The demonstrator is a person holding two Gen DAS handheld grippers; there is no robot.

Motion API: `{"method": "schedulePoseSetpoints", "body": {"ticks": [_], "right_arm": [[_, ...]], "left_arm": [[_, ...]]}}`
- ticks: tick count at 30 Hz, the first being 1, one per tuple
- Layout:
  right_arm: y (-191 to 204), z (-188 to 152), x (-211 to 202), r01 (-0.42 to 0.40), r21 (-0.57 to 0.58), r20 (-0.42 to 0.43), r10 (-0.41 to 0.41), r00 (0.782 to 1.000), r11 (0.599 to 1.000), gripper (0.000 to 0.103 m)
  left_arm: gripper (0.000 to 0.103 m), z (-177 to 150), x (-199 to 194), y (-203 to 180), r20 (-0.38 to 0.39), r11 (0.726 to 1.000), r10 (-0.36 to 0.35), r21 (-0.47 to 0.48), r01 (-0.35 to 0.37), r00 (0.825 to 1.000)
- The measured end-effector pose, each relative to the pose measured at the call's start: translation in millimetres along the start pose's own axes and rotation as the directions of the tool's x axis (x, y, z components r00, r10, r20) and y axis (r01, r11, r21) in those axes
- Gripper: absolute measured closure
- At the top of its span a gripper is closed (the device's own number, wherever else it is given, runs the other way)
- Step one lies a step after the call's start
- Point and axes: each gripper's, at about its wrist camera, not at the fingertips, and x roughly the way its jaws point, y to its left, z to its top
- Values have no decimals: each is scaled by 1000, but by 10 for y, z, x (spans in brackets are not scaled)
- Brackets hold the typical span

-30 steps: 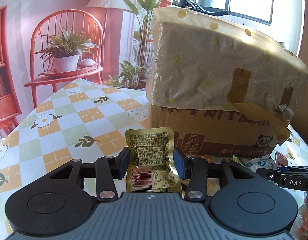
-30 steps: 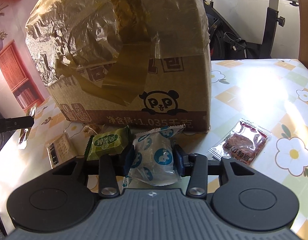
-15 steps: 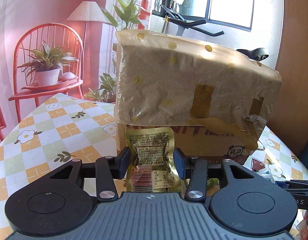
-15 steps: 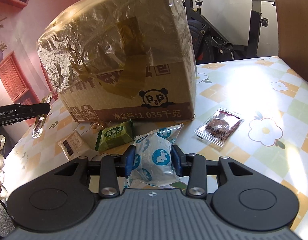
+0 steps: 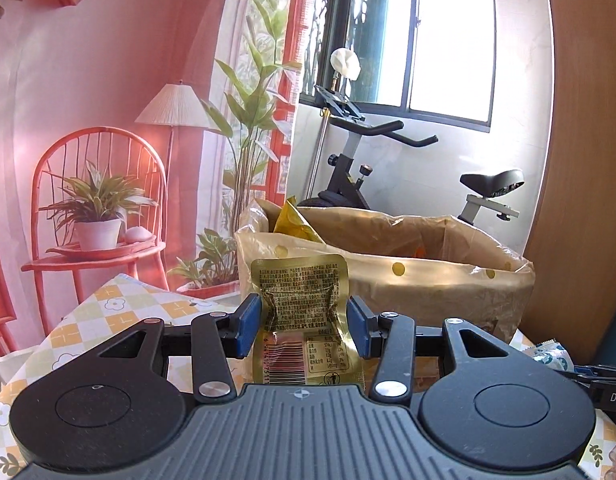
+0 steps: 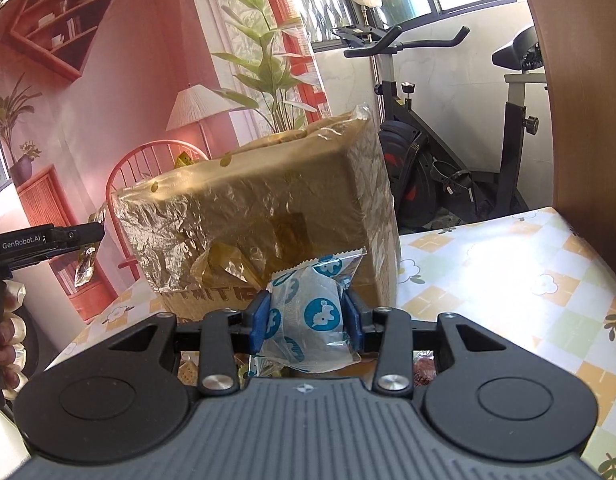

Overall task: Organize snacks
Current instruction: 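Open both tools to drop the packets into the box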

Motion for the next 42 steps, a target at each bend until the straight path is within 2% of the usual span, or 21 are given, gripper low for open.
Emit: {"method": "schedulePoseSetpoints", "body": {"ticks": [12,17,22,24,27,30,33,34,35,39,42], "right_arm": [[190,615,-36,-14,-89,135,26,991,996,62],[164,897,192,-22,-76,163,34,986,997,62],[155,1111,565,14,-86,148,-1,989,996,62],[137,1165,758,33,-73,116,-24,993,997,62],[163,1189,1043,98,-116,46,-93,995,988,62],[145,1185,1168,136,-131,12,-135,991,982,61],[125,1182,1170,151,-143,0,-153,988,978,59],[114,1185,1145,146,-149,3,-147,989,978,53],[100,1187,1114,143,-152,7,-144,990,978,51],[68,1201,996,137,-153,15,-136,991,979,50],[87,1203,898,111,-166,19,-109,994,980,41]], "left_arm": [[54,434,147,-185,66,998,-47,34,45,997],[54,622,360,-213,85,999,-31,36,28,996],[53,775,688,-308,46,998,-32,63,29,998],[53,804,887,-335,-1,997,-45,68,45,999],[53,799,1186,-353,-77,999,-29,43,32,997],[47,750,1368,-407,-129,996,-25,76,35,991],[39,720,1411,-387,-153,996,-48,64,59,987],[31,719,1404,-365,-155,997,-44,58,53,987],[27,715,1385,-350,-151,998,-33,55,41,988],[23,736,1302,-269,-160,999,3,42,4,987],[22,744,1171,-201,-169,999,8,35,-2,986]]}}
